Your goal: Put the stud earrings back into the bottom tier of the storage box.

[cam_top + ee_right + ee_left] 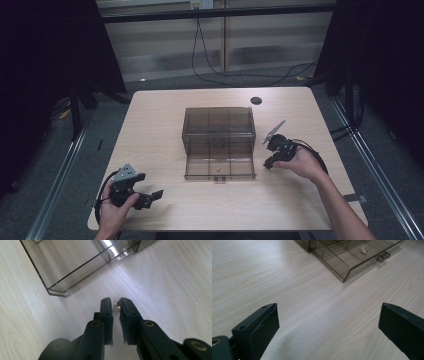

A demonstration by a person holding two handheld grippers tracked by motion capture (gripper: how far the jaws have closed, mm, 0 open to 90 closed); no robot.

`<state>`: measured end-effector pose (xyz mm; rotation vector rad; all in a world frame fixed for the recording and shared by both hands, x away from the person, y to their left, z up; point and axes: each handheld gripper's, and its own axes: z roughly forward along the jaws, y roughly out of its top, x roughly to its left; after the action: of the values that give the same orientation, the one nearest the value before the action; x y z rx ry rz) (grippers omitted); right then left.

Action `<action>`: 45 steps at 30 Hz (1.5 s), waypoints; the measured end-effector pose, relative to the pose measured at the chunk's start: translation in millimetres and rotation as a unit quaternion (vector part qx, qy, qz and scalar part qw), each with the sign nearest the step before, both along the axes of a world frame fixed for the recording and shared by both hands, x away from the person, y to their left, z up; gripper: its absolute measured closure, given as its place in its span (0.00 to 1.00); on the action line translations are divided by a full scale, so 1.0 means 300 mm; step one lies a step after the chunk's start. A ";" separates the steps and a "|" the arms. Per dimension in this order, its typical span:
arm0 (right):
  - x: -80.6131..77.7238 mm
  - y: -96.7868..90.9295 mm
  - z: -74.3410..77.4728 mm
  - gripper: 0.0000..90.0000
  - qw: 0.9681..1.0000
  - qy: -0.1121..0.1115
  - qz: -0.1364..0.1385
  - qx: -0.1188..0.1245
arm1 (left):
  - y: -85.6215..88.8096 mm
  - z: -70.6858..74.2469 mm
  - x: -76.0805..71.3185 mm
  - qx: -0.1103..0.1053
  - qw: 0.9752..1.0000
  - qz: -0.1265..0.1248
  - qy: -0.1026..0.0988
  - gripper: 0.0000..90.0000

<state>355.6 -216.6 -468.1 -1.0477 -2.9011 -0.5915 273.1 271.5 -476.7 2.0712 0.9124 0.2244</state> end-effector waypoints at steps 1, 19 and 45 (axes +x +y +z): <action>0.001 0.001 -0.002 0.90 1.000 0.001 -0.001 -0.001 | 0.000 0.000 0.000 0.000 1.000 0.000 0.000 0.03; 0.008 0.018 -0.019 0.95 1.000 0.007 -0.002 -0.009 | 0.001 0.001 0.000 0.000 1.000 0.000 -0.003 0.03; -0.026 0.012 0.057 0.96 1.000 0.007 -0.005 0.026 | 0.000 -0.002 0.002 0.002 1.000 0.001 0.002 0.03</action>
<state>347.9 -212.9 -450.9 -1.0563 -2.8532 -0.6532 273.7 271.4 -477.3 2.0760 0.9170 0.2240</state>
